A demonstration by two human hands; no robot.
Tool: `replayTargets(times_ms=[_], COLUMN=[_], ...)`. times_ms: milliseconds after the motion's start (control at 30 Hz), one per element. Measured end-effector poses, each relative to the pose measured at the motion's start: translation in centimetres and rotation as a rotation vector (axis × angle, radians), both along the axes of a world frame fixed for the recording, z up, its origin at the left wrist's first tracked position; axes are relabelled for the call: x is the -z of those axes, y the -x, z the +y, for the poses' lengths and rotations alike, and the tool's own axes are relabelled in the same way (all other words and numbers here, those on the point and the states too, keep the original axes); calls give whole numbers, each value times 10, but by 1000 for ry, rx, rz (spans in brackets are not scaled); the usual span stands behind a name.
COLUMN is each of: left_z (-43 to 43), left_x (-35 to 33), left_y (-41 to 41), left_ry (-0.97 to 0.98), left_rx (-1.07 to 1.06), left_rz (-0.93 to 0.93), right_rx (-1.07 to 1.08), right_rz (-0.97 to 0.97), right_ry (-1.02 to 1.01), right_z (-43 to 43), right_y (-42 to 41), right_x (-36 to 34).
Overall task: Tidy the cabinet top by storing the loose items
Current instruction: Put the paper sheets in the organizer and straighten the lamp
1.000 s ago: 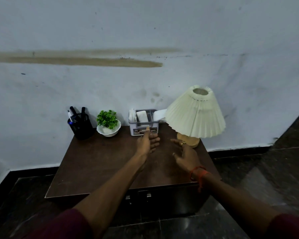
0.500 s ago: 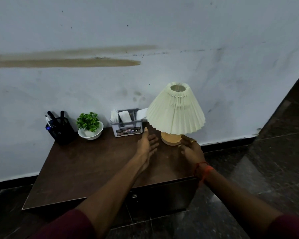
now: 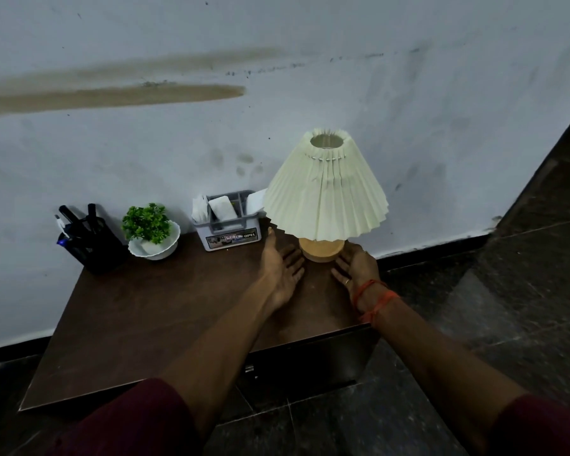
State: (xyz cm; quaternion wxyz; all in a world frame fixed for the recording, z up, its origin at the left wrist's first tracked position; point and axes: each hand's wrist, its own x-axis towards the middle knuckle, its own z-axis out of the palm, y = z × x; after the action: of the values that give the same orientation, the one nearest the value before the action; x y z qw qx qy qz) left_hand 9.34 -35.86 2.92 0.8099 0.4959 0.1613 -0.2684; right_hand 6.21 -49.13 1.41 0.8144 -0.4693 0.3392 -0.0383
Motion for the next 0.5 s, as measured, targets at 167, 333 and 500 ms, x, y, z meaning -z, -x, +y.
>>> replayTargets(times_ms=[167, 333, 500], left_z=[-7, -9, -10], left_x=[6, 9, 9], left_y=[-4, -13, -22], left_ry=[35, 52, 54], left_rx=[-12, -19, -29], left_rz=[-6, -18, -31], right_rx=[17, 13, -9], right_rz=[-6, -11, -26], right_ry=[-26, -15, -5], right_z=[-3, -6, -6], right_y=[-7, -17, -25], right_x=[3, 8, 5])
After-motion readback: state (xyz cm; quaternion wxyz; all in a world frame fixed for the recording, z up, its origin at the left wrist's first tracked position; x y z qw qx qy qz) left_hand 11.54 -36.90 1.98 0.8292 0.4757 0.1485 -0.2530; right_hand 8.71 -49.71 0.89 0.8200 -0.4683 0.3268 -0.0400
